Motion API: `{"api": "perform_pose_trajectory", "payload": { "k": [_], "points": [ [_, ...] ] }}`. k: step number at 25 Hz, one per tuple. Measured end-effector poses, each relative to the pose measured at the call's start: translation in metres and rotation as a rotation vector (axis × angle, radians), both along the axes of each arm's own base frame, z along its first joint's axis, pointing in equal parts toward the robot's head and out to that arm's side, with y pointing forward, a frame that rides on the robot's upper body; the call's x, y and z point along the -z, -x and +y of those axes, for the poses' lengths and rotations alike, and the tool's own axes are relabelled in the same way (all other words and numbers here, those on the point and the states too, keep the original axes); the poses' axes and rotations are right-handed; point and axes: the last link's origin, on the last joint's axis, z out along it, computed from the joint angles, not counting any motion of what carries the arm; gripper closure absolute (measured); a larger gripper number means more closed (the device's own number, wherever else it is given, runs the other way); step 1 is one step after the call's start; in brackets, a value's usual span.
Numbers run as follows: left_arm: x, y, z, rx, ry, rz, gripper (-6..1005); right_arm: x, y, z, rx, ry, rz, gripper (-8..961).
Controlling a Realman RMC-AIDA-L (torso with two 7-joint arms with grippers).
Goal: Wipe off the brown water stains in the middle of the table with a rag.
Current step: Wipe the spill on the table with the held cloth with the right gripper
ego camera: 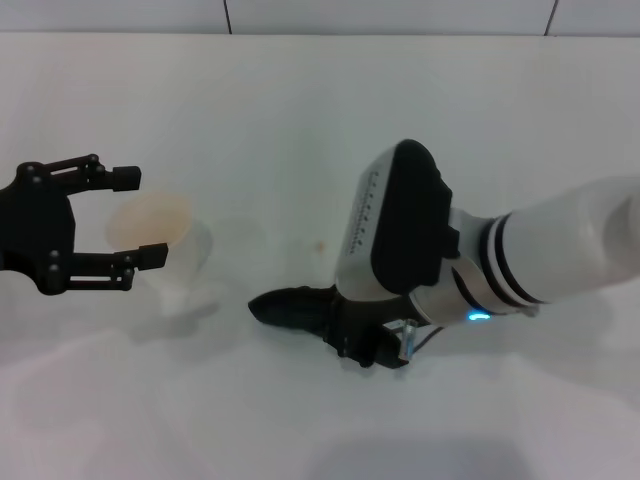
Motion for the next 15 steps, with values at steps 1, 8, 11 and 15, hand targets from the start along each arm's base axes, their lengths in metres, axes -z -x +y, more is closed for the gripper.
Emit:
{"api": "perform_pose_trajectory", "payload": {
  "k": [1,8,11,15],
  "points": [
    [0.0,0.0,0.0,0.0,0.0,0.0,119,0.001,0.003,0.002,-0.01,-0.003,0.001,864],
    [0.002,-0.001,0.0,0.0,0.002,-0.004,119,0.002,0.009,0.023,-0.019,-0.057,0.003,855],
    [0.002,0.0,-0.001,-0.003,0.001,-0.006,119,0.002,0.005,0.036,0.005,-0.093,-0.004,851],
    [0.001,-0.001,-0.001,-0.001,-0.003,-0.014,119,0.002,-0.001,0.049,0.019,-0.128,-0.016,845]
  ]
}}
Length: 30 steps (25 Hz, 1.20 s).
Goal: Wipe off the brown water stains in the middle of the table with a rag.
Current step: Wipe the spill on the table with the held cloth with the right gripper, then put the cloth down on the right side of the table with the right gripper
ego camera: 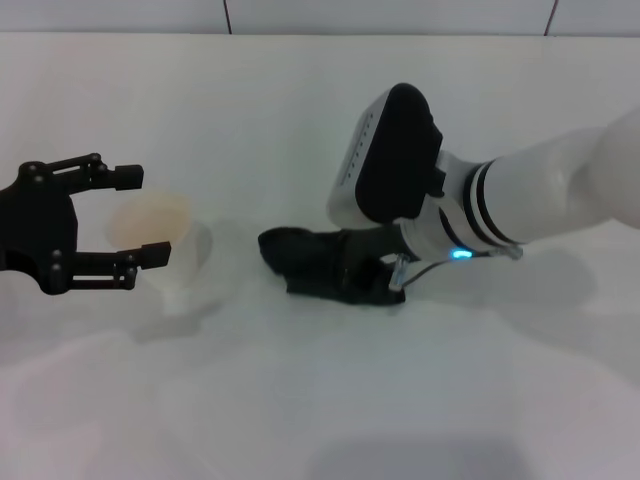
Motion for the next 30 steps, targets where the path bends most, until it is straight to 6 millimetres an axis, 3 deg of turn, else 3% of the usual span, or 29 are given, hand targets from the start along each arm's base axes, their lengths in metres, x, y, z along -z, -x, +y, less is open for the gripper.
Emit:
{"api": "perform_pose_trajectory", "payload": {
  "k": [8,19,24,30],
  "points": [
    [0.001,0.0,-0.001,-0.003,0.001,-0.006,119,-0.012,-0.005,0.026,0.03,-0.086,0.017,834],
    [0.003,-0.001,-0.001,-0.003,0.003,-0.013,119,-0.03,-0.02,0.044,0.076,-0.186,0.038,820],
    [0.004,-0.001,-0.002,-0.004,0.003,-0.015,119,-0.037,-0.029,0.039,0.104,-0.201,0.056,813],
    [0.005,-0.001,-0.002,-0.006,0.006,-0.018,119,-0.047,-0.037,0.019,0.118,-0.206,0.099,805]
  ]
}}
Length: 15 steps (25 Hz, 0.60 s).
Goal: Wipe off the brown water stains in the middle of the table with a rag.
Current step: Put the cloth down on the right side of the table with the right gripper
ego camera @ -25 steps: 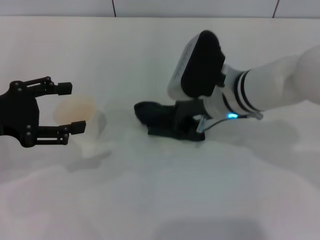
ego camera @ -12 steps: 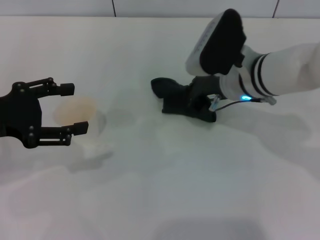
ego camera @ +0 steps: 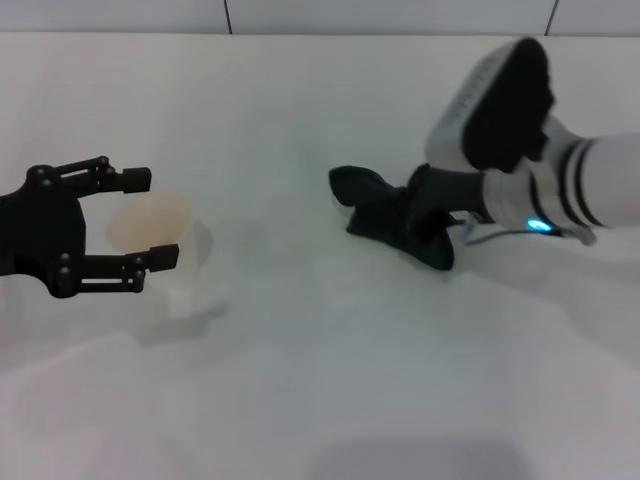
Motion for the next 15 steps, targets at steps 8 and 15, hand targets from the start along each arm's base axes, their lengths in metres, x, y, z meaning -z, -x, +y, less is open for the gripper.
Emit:
{"api": "perform_pose_trajectory", "payload": {
  "k": [8,15],
  "points": [
    [-0.003,0.004,-0.003,-0.011,-0.004,0.005,119,-0.022,-0.016,-0.029,0.033,-0.014,0.038,794],
    [-0.004,0.006,-0.005,-0.016,-0.009,0.004,119,-0.032,-0.034,-0.028,0.1,-0.019,0.027,785]
  ]
}}
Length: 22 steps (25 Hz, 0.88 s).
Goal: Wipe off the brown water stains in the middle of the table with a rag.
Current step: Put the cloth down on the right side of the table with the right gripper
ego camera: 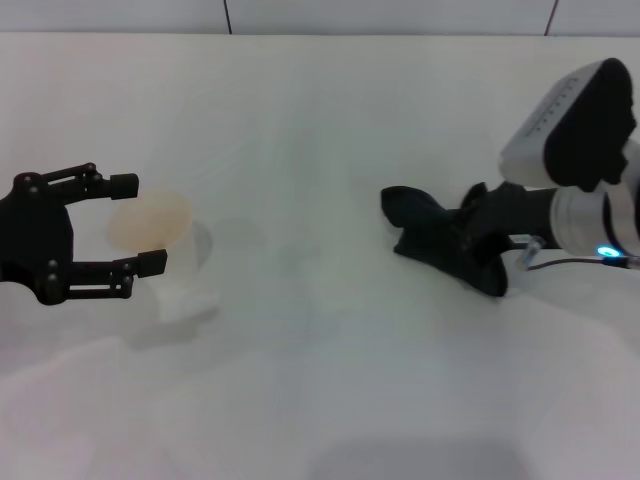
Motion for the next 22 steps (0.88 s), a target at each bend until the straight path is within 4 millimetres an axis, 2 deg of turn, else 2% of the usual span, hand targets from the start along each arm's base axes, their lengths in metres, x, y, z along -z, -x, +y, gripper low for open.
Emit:
{"api": "perform_pose_trajectory", "payload": {
  "k": [5,17,22],
  "points": [
    [-0.002,0.001,0.0,-0.007,-0.013,-0.007,119,-0.006,-0.009,-0.001,0.018,-0.005,-0.01,778],
    [-0.003,0.002,0.0,-0.012,-0.02,-0.011,119,-0.014,-0.012,-0.004,0.038,0.049,-0.019,762],
    [-0.003,0.002,0.0,-0.005,-0.024,-0.007,119,-0.018,-0.01,-0.003,0.034,0.042,0.002,659]
  ]
}}
